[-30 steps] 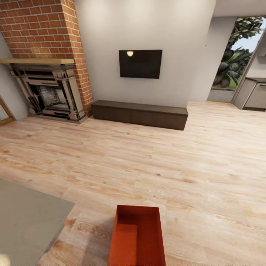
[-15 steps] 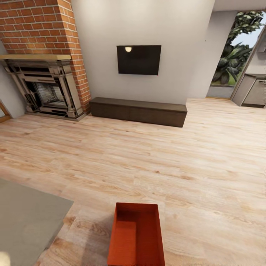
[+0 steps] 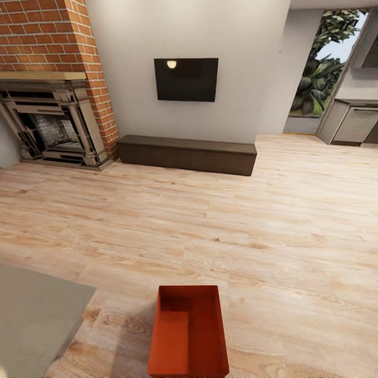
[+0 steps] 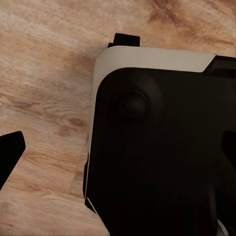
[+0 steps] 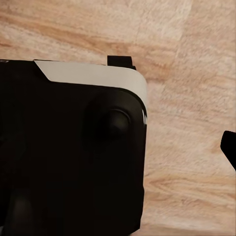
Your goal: Move the two storage containers from the living room to the garage. In the garage, place one container on the floor and stack the other container on top of it (either order is fine).
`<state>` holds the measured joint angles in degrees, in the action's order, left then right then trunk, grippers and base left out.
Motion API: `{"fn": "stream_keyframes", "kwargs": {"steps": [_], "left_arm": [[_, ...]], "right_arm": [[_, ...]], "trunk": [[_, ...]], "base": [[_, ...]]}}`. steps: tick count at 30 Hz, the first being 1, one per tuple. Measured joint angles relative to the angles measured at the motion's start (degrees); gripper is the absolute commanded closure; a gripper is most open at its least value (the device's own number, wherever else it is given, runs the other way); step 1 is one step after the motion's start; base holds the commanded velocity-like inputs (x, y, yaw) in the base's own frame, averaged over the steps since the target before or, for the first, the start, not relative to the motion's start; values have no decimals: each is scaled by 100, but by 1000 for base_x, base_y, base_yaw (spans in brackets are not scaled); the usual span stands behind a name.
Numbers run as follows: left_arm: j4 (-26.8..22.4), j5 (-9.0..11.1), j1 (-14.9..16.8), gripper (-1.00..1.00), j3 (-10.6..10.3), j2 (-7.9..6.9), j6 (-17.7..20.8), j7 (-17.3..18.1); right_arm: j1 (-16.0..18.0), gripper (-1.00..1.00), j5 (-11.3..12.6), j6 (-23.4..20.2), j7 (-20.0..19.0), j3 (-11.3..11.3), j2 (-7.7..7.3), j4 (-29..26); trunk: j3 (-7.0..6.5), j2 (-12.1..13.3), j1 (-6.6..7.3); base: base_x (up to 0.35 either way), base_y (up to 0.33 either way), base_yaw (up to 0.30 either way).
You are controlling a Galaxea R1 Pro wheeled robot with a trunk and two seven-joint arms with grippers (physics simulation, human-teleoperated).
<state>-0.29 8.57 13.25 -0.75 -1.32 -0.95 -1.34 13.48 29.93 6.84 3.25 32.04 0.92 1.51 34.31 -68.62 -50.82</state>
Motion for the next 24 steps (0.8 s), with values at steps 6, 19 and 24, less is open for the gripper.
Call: {"fn": "stream_keyframes", "kwargs": {"steps": [6, 19, 24], "left_arm": [[0, -3, 0, -100, -1, 0, 0, 0], [0, 0, 0, -100, -1, 0, 0, 0], [0, 0, 0, -100, -1, 0, 0, 0]], "right_arm": [[0, -100, 0, -8, -6, 8, 0, 0], [0, -100, 0, -9, -6, 9, 0, 0], [0, -100, 0, -9, -6, 9, 0, 0]], "trunk": [[55, 0, 0], [175, 0, 0], [222, 0, 0]], "base": [[0, 0, -2], [0, 0, 0], [0, 0, 0]]}}
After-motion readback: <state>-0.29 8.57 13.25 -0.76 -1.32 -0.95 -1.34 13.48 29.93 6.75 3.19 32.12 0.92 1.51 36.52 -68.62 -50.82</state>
